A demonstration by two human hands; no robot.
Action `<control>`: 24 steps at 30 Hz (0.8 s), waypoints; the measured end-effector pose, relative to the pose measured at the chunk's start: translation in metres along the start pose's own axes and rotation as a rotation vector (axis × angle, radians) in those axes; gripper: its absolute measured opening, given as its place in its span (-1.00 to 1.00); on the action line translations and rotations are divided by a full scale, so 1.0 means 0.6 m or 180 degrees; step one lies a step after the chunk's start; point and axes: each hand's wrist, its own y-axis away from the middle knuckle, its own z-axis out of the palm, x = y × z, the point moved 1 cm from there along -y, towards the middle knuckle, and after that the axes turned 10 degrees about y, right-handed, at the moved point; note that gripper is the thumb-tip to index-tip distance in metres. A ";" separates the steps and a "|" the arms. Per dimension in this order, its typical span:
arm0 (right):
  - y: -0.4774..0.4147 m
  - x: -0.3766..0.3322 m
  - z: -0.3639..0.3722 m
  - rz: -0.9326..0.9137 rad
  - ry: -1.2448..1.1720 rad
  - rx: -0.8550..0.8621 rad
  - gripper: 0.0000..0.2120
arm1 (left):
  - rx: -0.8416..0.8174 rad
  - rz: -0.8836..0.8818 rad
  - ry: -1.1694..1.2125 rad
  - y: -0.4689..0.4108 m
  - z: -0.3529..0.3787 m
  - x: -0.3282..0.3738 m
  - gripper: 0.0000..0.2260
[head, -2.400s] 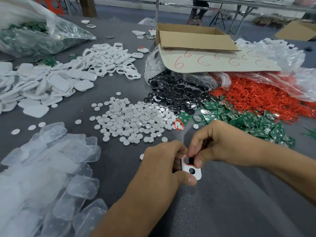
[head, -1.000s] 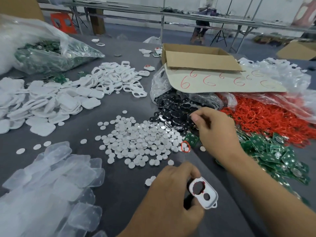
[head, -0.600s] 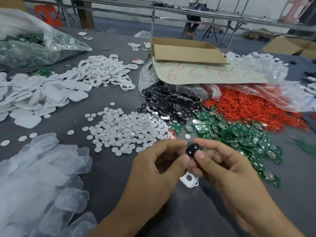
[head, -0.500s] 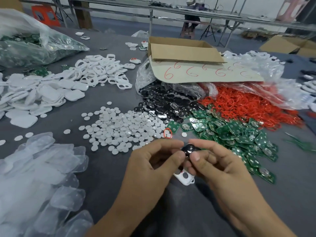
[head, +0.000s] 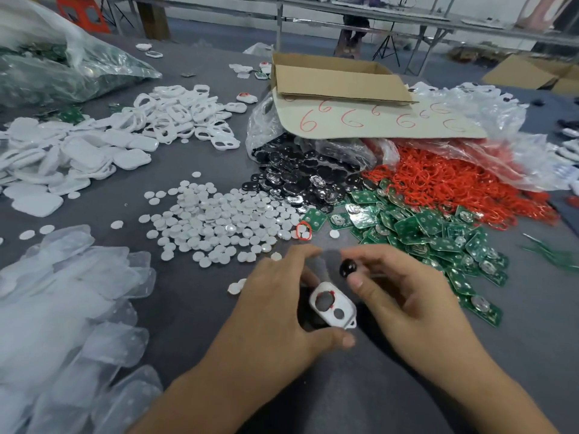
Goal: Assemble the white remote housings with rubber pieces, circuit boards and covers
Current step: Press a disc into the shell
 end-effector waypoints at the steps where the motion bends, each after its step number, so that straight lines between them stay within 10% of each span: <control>1: 0.001 0.000 0.000 -0.0206 0.0328 -0.0028 -0.70 | 0.0004 0.0019 0.0057 0.000 0.001 -0.001 -0.20; 24: 0.007 -0.026 0.009 -0.0188 0.1208 -0.0266 -0.73 | -0.0087 0.0023 0.0319 -0.003 -0.005 -0.009 -0.29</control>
